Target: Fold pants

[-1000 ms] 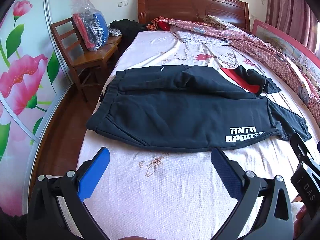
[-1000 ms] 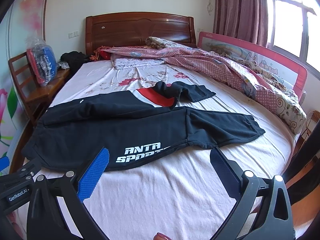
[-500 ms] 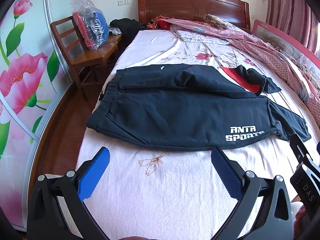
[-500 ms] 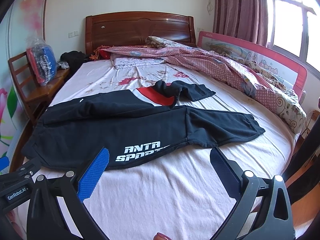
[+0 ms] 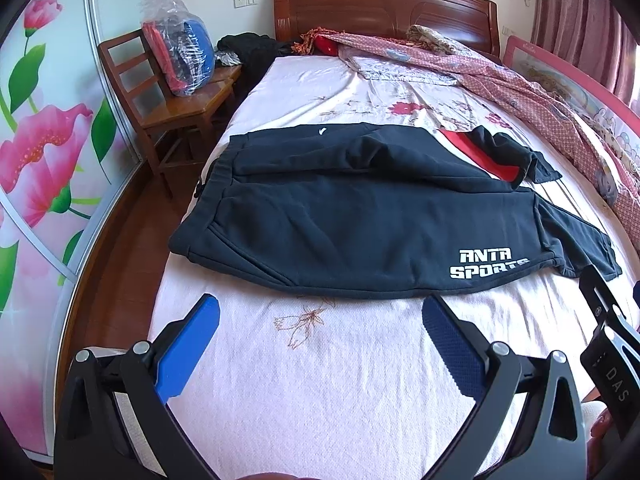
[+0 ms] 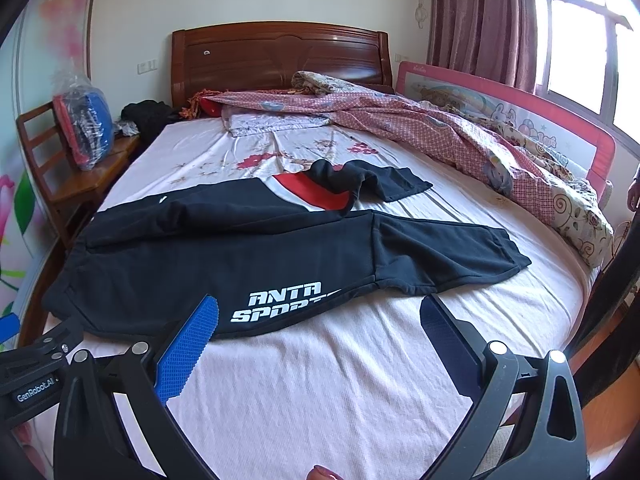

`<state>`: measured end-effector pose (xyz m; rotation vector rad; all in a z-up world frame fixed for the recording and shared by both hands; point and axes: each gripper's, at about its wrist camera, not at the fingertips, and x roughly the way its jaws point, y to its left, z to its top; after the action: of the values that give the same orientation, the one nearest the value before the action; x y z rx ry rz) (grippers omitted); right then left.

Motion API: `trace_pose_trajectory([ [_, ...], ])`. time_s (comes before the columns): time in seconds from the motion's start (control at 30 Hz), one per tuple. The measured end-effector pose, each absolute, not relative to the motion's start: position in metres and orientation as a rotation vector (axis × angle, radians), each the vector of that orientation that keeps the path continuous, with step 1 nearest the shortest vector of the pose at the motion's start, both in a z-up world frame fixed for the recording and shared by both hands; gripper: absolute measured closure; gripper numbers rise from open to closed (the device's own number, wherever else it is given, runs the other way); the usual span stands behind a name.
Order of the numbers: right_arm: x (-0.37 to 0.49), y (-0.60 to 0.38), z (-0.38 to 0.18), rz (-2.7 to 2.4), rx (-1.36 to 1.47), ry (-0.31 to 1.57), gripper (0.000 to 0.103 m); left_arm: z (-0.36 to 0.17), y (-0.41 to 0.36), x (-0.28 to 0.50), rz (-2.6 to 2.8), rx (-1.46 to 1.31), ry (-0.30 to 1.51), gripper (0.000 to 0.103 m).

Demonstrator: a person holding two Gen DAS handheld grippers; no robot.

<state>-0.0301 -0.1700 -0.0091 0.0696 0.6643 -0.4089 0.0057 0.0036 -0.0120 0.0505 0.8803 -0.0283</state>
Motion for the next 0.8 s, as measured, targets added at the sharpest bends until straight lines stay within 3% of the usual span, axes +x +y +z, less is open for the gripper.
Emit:
trace_pose_trajectory([
  [0.67, -0.023, -0.181, -0.023, -0.421, 0.074, 0.702, 0.003, -0.031, 0.005, 0.011, -0.039, 0.107, 0.903, 0.002],
  [0.8, -0.023, -0.186, -0.024, -0.406, 0.083, 0.694, 0.003, -0.037, 0.008, 0.018, -0.124, 0.045, 0.981, 0.002],
])
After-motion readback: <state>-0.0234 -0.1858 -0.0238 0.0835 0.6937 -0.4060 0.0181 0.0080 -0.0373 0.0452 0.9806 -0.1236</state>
